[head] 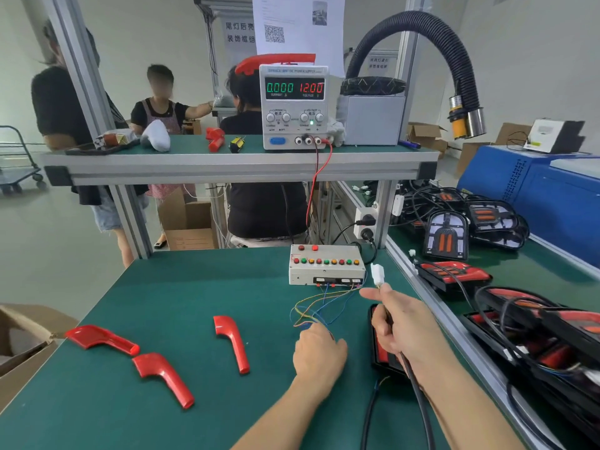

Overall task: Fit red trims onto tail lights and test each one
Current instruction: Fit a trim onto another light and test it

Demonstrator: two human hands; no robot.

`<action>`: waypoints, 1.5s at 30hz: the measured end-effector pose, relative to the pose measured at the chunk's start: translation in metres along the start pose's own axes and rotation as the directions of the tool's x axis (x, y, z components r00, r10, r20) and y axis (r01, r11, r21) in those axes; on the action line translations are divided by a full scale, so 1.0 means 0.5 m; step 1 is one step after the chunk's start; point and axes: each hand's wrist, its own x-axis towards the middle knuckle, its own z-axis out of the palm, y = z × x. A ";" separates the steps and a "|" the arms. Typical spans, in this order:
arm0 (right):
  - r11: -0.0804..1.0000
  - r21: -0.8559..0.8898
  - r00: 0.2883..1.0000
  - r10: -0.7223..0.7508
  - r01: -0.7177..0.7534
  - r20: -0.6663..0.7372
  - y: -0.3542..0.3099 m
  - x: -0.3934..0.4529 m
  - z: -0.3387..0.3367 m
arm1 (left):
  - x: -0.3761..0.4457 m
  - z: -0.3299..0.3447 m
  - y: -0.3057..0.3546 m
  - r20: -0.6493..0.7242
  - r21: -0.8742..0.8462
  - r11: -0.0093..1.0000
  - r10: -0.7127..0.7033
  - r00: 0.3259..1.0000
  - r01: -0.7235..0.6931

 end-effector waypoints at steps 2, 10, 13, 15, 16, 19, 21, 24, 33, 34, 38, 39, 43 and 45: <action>0.998 -0.057 0.999 -0.012 0.014 0.038 0.007 -0.001 0.004 | 0.009 -0.008 -0.009 0.055 -0.305 0.952 0.026 0.998 -0.008; 0.955 -0.294 0.965 0.104 -0.029 0.241 0.065 0.005 0.053 | 0.035 -0.109 -0.059 0.266 -0.953 0.182 0.127 0.956 0.241; 0.862 -0.490 0.978 -0.026 0.127 0.208 0.081 0.002 0.071 | 0.040 -0.117 -0.072 0.280 -0.956 0.141 0.173 0.944 0.258; 0.837 -0.527 0.975 -0.029 0.145 0.221 0.088 0.006 0.081 | 0.039 -0.117 -0.075 0.289 -0.955 0.127 0.208 0.934 0.267; 0.832 -0.539 0.973 0.000 0.128 0.232 0.091 0.008 0.085 | 0.038 -0.115 -0.075 0.292 -0.955 0.124 0.224 0.930 0.270; 0.774 -0.621 0.970 0.037 0.124 0.240 0.094 0.010 0.092 | 0.033 -0.109 -0.076 0.289 -0.956 0.131 0.265 0.920 0.263; 0.681 -0.707 0.971 -0.020 0.188 0.239 0.091 0.008 0.093 | 0.031 -0.106 -0.077 0.281 -0.957 0.153 0.274 0.920 0.246; 0.589 -0.775 0.967 -0.050 0.230 0.249 0.086 0.007 0.094 | 0.031 -0.106 -0.080 0.275 -0.956 0.188 0.294 0.915 0.227; 0.700 -0.704 0.957 0.108 0.119 0.269 0.087 0.010 0.097 | 0.042 -0.107 -0.097 0.312 -0.943 0.217 0.325 0.893 0.251; 0.714 -0.692 0.955 0.116 0.111 0.272 0.086 0.010 0.097 | 0.044 -0.106 -0.099 0.315 -0.942 0.218 0.322 0.893 0.254; 0.775 -0.628 0.949 0.146 0.065 0.278 0.082 0.010 0.101 | 0.048 -0.106 -0.103 0.314 -0.942 0.222 0.317 0.895 0.251; 0.779 -0.624 0.948 0.147 0.064 0.281 0.082 0.010 0.102 | 0.047 -0.107 -0.103 0.315 -0.942 0.221 0.322 0.893 0.253; 0.766 -0.639 0.950 0.139 0.077 0.281 0.082 0.007 0.102 | 0.043 -0.115 -0.098 0.322 -0.938 0.237 0.314 0.893 0.255; 0.744 -0.662 0.953 0.126 0.093 0.276 0.083 0.005 0.102 | 0.042 -0.115 -0.101 0.332 -0.930 0.260 0.294 0.897 0.259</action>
